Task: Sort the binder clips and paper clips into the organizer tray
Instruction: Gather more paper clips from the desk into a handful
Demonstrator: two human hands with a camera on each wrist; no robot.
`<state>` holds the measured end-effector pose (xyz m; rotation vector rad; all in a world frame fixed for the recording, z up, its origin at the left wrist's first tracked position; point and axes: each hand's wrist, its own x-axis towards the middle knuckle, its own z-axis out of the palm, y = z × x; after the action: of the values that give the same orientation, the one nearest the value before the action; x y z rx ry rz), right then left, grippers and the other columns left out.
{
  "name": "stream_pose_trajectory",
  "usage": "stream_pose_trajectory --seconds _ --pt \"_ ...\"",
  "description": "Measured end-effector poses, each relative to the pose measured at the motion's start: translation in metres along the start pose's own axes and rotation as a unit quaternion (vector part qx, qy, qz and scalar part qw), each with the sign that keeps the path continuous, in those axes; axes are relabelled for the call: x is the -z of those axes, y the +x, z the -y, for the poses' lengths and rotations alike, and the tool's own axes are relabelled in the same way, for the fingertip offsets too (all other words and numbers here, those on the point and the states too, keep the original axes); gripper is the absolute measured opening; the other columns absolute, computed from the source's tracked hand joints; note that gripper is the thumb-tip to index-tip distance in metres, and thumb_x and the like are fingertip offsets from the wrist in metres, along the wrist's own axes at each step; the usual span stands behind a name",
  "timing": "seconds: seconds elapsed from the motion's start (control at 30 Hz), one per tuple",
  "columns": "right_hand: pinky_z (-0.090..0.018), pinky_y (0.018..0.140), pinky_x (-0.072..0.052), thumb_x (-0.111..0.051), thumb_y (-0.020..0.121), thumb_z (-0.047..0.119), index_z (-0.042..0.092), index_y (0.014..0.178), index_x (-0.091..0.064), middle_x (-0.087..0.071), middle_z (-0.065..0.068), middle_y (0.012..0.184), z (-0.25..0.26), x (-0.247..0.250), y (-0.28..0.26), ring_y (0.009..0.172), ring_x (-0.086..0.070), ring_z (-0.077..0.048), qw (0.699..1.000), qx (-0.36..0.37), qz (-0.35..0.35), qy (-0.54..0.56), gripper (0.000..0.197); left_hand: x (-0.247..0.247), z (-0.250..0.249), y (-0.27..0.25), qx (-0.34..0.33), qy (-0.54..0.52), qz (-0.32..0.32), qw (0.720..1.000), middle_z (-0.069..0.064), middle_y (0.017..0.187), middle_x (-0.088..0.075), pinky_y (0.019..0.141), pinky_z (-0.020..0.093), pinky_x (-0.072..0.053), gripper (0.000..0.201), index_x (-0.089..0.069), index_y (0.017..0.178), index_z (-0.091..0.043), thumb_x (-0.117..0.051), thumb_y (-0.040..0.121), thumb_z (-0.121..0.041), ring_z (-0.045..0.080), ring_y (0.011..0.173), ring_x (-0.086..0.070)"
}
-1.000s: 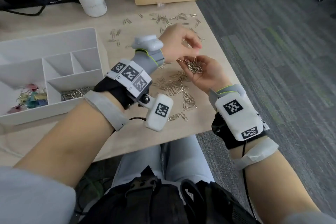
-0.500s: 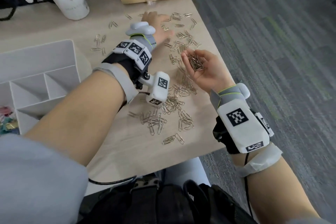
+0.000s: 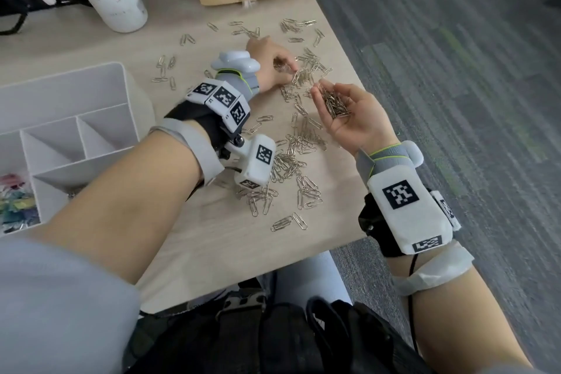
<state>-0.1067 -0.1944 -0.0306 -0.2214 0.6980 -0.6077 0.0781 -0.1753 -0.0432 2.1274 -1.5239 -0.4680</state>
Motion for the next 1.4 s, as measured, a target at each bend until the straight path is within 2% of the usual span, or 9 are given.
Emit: stream_pose_trajectory --seconds 0.1,0.27,0.37,0.5,0.83,1.0,1.2,1.3,1.4 --pt "-0.033 0.066 -0.059 -0.041 0.095 0.002 -0.01 0.085 -0.058 -0.067 -0.02 0.068 -0.001 0.005 -0.01 0.06 -0.07 -0.029 1.0 0.013 -0.001 0.011 0.024 -0.001 -0.006 -0.019 -0.009 -0.01 0.04 0.999 -0.001 0.082 -0.057 0.062 -0.001 -0.032 0.021 -0.073 0.094 -0.015 -0.073 0.073 -0.013 -0.002 0.066 -0.047" --pt "-0.032 0.063 -0.06 -0.041 0.094 0.002 -0.011 0.086 -0.058 -0.066 -0.02 0.072 -0.003 0.016 -0.023 0.059 -0.069 -0.031 0.999 0.026 -0.012 0.026 0.023 -0.006 -0.025 -0.038 -0.019 0.003 0.06 0.998 -0.006 0.079 -0.06 0.062 0.019 -0.037 0.015 -0.073 0.089 -0.022 -0.071 0.074 -0.019 0.007 0.069 -0.051" --pt "-0.032 0.063 -0.06 -0.041 0.094 0.002 -0.01 0.086 -0.058 -0.063 -0.019 0.081 -0.004 0.025 -0.033 0.06 -0.069 -0.031 0.999 0.034 -0.013 0.028 0.022 -0.014 -0.038 -0.042 -0.032 0.037 0.023 0.999 0.004 0.114 -0.06 0.084 0.026 -0.04 0.034 -0.067 0.11 -0.023 -0.07 0.077 -0.03 0.021 0.101 -0.053" --pt "-0.033 0.063 -0.06 -0.041 0.095 0.002 -0.011 0.085 -0.058 -0.066 -0.021 0.073 -0.005 0.033 -0.044 0.06 -0.069 -0.032 0.998 0.037 -0.021 0.035 0.023 -0.024 -0.045 -0.053 -0.028 0.106 0.108 0.988 0.007 0.149 -0.034 0.106 0.029 -0.022 0.068 -0.05 0.132 -0.022 -0.06 0.073 -0.053 0.025 0.137 -0.029" --pt "-0.031 0.064 -0.06 -0.046 0.092 -0.003 -0.01 0.083 -0.059 -0.066 -0.02 0.068 -0.03 0.035 -0.068 0.057 -0.069 -0.03 0.999 0.036 -0.019 0.019 0.018 -0.009 -0.026 -0.111 -0.038 0.049 0.11 0.992 0.013 0.115 -0.057 0.092 0.032 -0.042 0.035 -0.066 0.108 -0.018 -0.071 0.077 -0.033 0.027 0.106 -0.055" --pt "-0.031 0.057 -0.06 -0.047 0.091 -0.002 -0.009 0.085 -0.06 -0.065 -0.02 0.08 -0.043 0.04 -0.073 0.06 -0.07 -0.03 0.999 0.031 -0.014 0.007 0.015 -0.008 -0.025 -0.148 -0.02 0.093 0.103 0.99 0.003 0.127 -0.049 0.099 0.04 -0.036 0.084 -0.055 0.119 -0.033 -0.056 0.047 -0.077 0.024 0.12 -0.041" --pt "-0.031 0.059 -0.06 -0.047 0.089 -0.004 -0.01 0.084 -0.059 -0.062 -0.02 0.086 -0.046 0.044 -0.078 0.059 -0.07 -0.031 0.999 0.037 -0.017 0.016 0.015 -0.026 -0.031 -0.167 -0.018 0.168 0.108 0.98 -0.001 0.133 -0.036 0.092 0.035 -0.025 0.12 -0.036 0.133 -0.034 -0.061 0.027 -0.083 0.024 0.122 -0.03" --pt "-0.032 0.061 -0.06 -0.046 0.088 -0.005 -0.011 0.087 -0.059 -0.062 -0.02 0.084 -0.045 0.048 -0.08 0.058 -0.069 -0.032 0.998 0.049 -0.021 0.023 0.014 -0.028 -0.034 -0.165 -0.02 0.128 0.091 0.987 0.0 0.13 -0.041 0.093 0.035 -0.031 0.111 -0.046 0.126 -0.033 -0.052 0.027 -0.083 0.026 0.119 -0.033" --pt "-0.032 0.063 -0.06 -0.046 0.088 -0.005 -0.011 0.086 -0.059 -0.062 -0.02 0.083 -0.044 0.049 -0.082 0.056 -0.069 -0.031 0.998 0.051 -0.024 0.029 0.015 -0.027 -0.034 -0.159 -0.015 0.057 0.067 0.996 0.007 0.123 -0.05 0.097 0.035 -0.035 0.071 -0.06 0.114 -0.029 -0.073 0.053 -0.064 0.029 0.117 -0.041"
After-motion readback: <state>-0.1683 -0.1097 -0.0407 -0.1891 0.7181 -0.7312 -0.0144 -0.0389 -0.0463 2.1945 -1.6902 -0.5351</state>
